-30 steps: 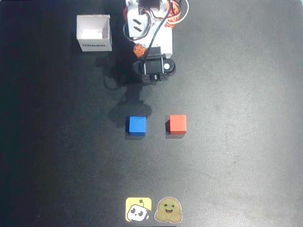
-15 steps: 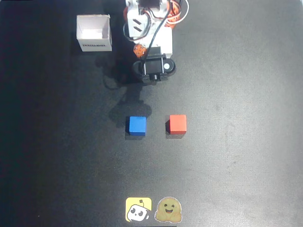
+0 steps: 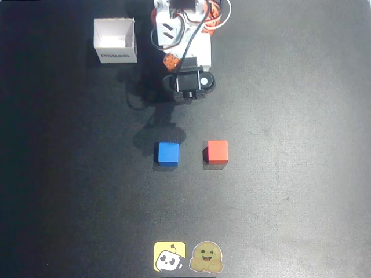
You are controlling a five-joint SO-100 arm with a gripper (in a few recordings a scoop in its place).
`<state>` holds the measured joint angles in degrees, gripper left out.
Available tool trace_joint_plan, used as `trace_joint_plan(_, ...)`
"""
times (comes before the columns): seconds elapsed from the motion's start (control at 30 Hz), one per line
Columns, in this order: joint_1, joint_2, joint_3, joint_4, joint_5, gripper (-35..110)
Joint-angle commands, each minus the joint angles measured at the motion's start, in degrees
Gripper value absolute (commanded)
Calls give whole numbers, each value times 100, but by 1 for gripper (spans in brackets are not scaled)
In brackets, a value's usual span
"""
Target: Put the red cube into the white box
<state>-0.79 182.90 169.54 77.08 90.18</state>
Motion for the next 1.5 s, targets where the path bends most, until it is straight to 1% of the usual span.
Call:
trace_joint_plan(0.0,-18,26,-26,18,44,0)
trace_joint_plan(0.73,-18,26,-44,-62,9,0)
trace_joint_plan(0.97,-26,-97,-905,220,-158,0)
trace_joint_plan(1.03,-26,-633,-1397,237,-167,0)
trace_joint_plan(1.17,-35,-2839,-3146,396,-220,0)
trace_joint_plan(1.23,-141,-3568,-3823,519,-123,0)
trace_joint_plan(1.47,-747,-5054,-4430,-264,510,0)
